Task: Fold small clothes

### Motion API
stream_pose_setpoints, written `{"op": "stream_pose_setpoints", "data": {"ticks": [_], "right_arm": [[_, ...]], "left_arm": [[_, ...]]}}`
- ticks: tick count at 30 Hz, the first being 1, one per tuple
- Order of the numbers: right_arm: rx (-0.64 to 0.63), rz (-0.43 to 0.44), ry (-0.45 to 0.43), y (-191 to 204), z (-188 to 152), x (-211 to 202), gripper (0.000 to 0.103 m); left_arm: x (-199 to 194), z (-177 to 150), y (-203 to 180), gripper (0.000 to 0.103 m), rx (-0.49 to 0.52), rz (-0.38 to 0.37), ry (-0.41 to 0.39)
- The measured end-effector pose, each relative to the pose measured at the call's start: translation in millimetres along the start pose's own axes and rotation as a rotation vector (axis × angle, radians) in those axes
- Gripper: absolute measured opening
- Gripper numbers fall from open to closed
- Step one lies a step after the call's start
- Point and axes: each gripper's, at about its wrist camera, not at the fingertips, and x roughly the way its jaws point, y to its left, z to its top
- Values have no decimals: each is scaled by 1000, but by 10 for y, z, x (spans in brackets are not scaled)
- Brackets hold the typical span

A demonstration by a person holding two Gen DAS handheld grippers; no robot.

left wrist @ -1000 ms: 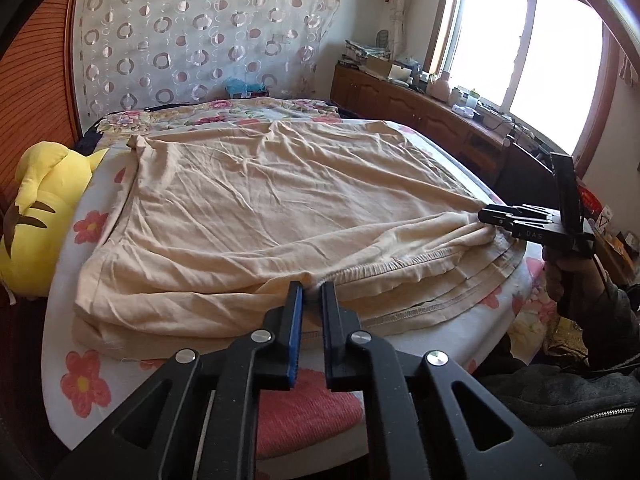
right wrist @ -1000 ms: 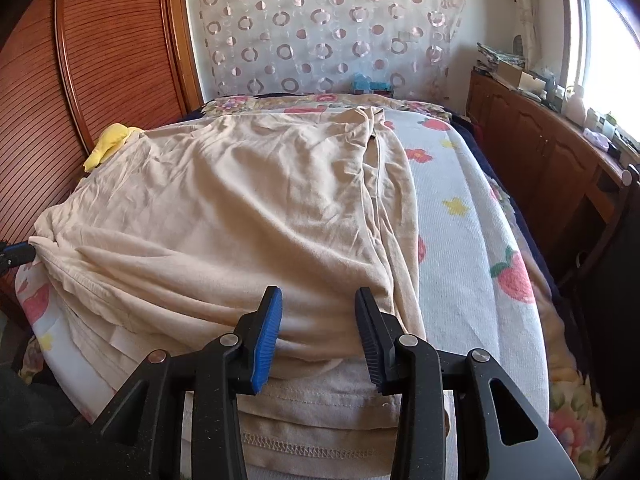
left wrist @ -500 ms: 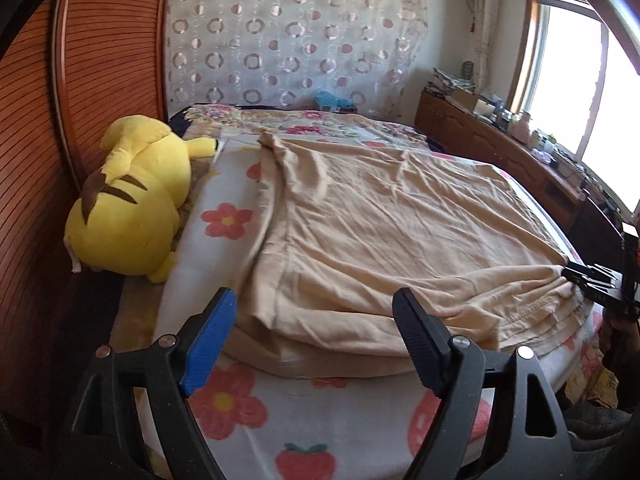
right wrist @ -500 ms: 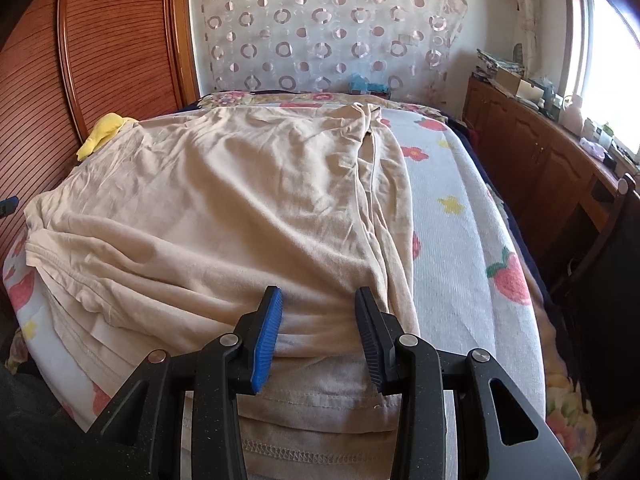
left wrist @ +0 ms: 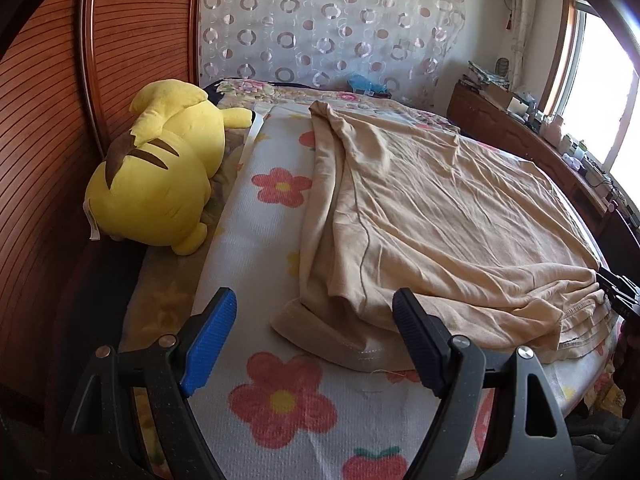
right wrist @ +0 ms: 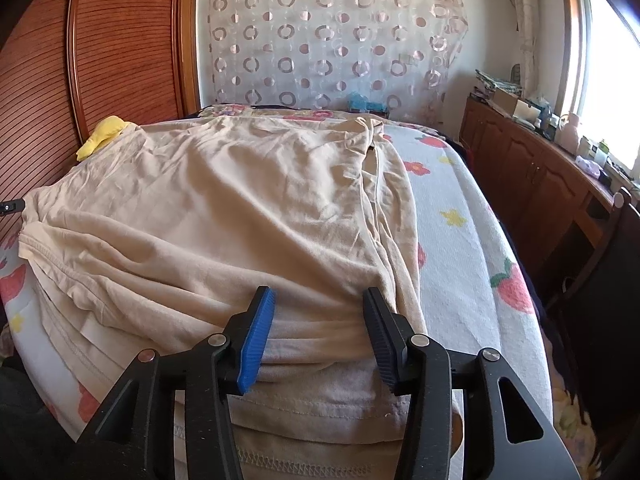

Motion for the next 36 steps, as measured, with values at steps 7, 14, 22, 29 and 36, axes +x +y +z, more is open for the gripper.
{"op": "stream_pose_setpoints", "data": {"ticks": [7,14,22,29,36], "right_arm": [[0,-1,-6,-12,-13,-8,50],[-1,0,-6,-11,-15,-10,50],[0,1,-7,-7,-17,-12,50],[0,2,-7,-7,-16,-14,51],[-1,3,-6,-6,-19,-15,51]], "left_arm": [[85,-51,23,81,-12,-11,21],[129,-58,43,81,-29,-33,19],[146,-22,47,51,-60,-108,10],[107,7,-108,10,-7,-145,9],[-156,302,-629,9,84,-245,-84]]}}
